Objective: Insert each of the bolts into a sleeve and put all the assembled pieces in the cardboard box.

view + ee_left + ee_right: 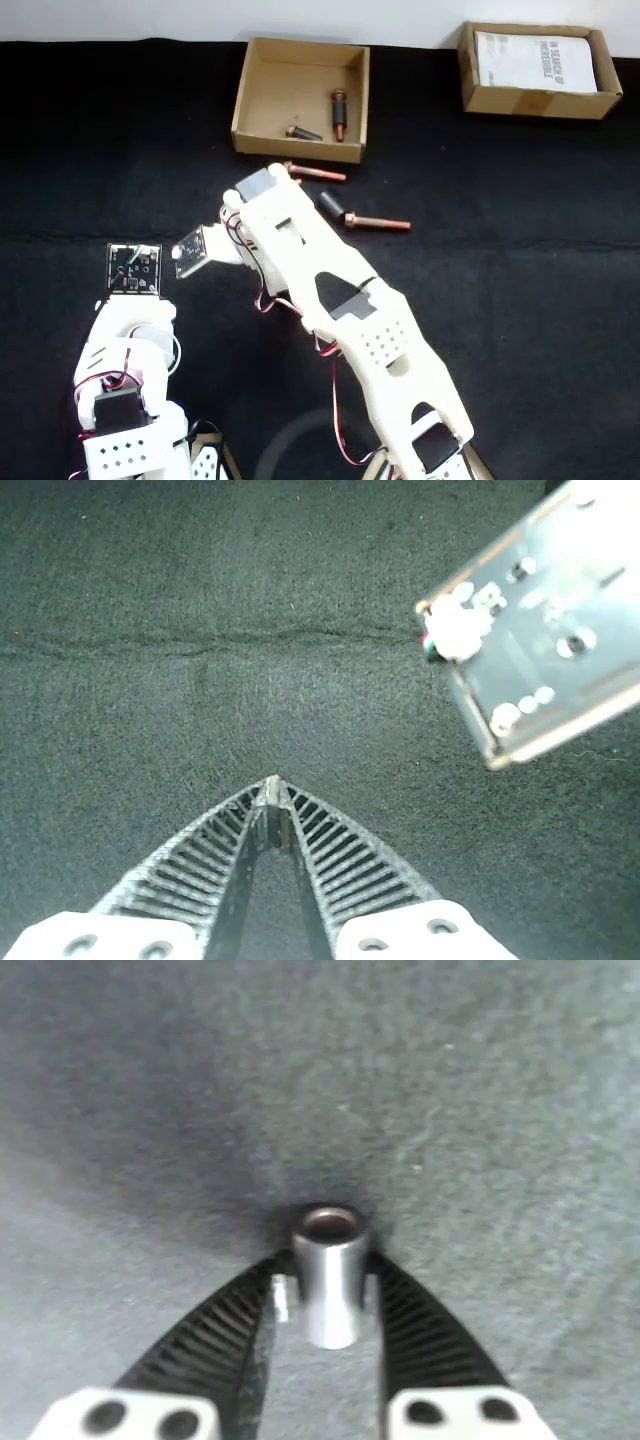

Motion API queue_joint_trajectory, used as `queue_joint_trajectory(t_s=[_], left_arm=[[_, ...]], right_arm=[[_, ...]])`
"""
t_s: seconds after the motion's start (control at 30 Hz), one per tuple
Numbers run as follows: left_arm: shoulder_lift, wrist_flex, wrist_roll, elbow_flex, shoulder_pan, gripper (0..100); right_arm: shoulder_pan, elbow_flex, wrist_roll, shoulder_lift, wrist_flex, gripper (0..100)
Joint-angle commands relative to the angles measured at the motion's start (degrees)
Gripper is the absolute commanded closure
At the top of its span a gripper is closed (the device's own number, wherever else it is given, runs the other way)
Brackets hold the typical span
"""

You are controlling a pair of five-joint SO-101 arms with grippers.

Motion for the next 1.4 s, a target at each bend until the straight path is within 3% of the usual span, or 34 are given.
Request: queue_joint_trajectory(t_s=[0.0, 0.2, 0.6, 0.83, 0.93, 1.07, 1.2, 1.37], left_arm=[[-0.4, 0.3, -0.4, 0.9, -0.4, 97], [-0.4, 0.1, -0.4, 0.9, -0.3, 97], [0.0, 0.3, -0.2, 0.9, 2.8, 97], [0.1, 0.4, 0.0, 0.9, 2.8, 97], [0.1, 0.4, 2.8, 0.9, 2.8, 97], [0.1, 1.1, 13.6, 0.9, 2.4, 94], [-0.2, 8.6, 24.6, 0.9, 2.3, 86], [-0.3, 10.2, 26.8, 0.9, 2.7, 87]], right_arm=[[0.8, 0.0, -0.6, 1.0, -2.1, 98.9], [2.4, -7.3, -1.2, -0.8, -1.5, 99.0], [7.8, -43.3, -19.3, -9.1, 5.2, 99.1], [13.6, -52.8, -33.1, -18.2, 5.3, 99.1], [18.5, -52.8, -40.2, -23.2, 5.4, 99.1], [26.8, -52.7, -52.3, -28.4, 5.6, 99.1], [37.8, -51.5, -61.2, -33.6, 5.7, 99.1], [52.0, -43.0, -68.2, -41.2, 5.6, 99.1]])
